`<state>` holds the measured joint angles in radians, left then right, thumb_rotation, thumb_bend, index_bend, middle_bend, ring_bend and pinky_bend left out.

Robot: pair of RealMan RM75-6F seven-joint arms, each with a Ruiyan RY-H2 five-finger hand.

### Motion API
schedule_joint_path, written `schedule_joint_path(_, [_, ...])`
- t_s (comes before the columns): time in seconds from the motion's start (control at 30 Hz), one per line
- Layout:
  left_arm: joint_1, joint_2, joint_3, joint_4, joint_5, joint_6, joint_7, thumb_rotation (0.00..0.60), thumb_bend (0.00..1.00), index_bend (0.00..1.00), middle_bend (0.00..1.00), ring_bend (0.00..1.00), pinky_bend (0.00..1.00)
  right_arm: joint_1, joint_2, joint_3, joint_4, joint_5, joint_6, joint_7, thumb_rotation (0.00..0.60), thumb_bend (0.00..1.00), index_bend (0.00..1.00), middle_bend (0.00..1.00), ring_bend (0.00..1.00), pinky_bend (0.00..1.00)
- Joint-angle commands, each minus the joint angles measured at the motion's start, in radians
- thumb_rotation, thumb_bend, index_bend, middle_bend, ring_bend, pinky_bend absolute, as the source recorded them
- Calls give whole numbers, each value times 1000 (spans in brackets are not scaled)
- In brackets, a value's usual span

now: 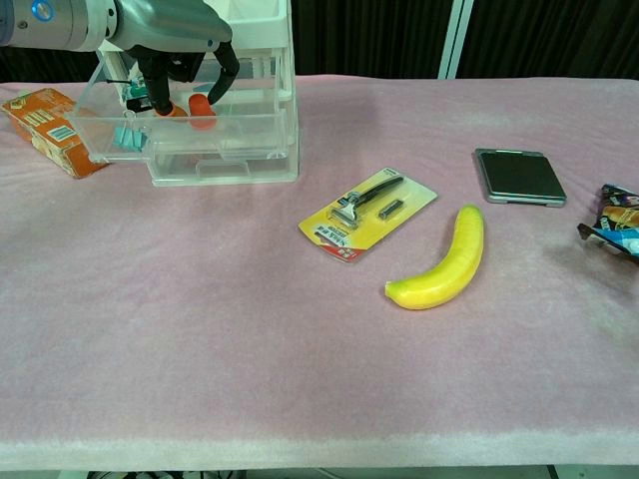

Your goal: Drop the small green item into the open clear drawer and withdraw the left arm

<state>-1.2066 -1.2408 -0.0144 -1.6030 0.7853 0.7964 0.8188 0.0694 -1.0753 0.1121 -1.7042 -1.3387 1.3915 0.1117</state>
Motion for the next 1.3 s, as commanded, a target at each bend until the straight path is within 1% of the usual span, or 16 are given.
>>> schedule_joint_path(0.03, [-1, 0, 1, 0, -1, 2, 0, 600, 276, 483, 1000, 1000, 1000, 0, 0, 0, 0, 0, 0, 0, 600, 133, 0, 0, 0, 123])
schedule_joint_path(0.6, [-3, 5, 16, 1, -2, 5, -1, 600, 276, 484, 1000, 1000, 1000, -1, -1, 0, 1, -2, 3, -2, 600, 134, 0, 0, 0, 123])
schedule_joint_path(1.3, [-9, -5, 19, 2, -1, 6, -11, 600, 276, 487, 1000, 1000, 1000, -1, -3, 1, 3, 0, 5, -5, 600, 137, 0, 0, 0, 123])
